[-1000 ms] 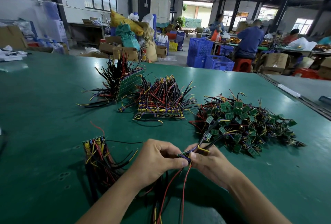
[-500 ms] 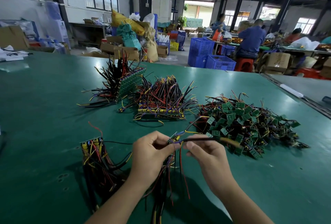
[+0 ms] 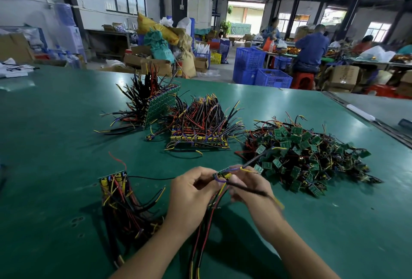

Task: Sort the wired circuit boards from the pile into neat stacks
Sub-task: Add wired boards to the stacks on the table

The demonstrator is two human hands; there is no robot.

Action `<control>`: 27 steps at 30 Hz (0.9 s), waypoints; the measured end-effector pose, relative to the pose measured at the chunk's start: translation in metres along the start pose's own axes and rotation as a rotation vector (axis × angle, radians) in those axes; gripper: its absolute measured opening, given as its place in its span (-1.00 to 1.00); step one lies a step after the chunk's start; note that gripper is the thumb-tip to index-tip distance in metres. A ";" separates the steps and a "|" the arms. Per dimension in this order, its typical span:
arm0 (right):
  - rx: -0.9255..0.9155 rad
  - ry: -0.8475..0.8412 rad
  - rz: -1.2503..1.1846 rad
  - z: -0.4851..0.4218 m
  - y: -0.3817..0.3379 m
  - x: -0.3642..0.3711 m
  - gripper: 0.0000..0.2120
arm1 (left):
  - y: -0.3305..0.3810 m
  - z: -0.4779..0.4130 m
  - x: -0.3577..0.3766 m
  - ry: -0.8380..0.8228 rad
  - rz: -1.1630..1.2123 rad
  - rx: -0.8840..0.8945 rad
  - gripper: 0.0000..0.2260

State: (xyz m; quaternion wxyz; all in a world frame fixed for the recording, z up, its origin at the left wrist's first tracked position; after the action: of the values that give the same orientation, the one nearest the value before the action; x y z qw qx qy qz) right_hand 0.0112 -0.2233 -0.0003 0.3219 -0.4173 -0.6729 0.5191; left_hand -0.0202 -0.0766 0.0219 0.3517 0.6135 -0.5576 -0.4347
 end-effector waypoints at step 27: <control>0.045 -0.091 -0.653 -0.004 0.013 0.007 -0.84 | -0.010 -0.005 0.008 -0.095 0.216 -0.116 -0.89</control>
State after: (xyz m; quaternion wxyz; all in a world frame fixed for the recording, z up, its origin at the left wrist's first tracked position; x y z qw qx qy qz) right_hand 0.0143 -0.2139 -0.0124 0.4500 -0.1490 -0.7732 0.4212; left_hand -0.0115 -0.0840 0.0136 0.4044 0.5073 -0.6104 -0.4544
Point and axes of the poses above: each hand's wrist, its own z-axis away from the middle knuckle, its own x-axis out of the palm, y = z × x, the point moved 10 cm from there along -z, towards the middle knuckle, and after that the axes turned 14 degrees about -y, right-handed, at the moved point
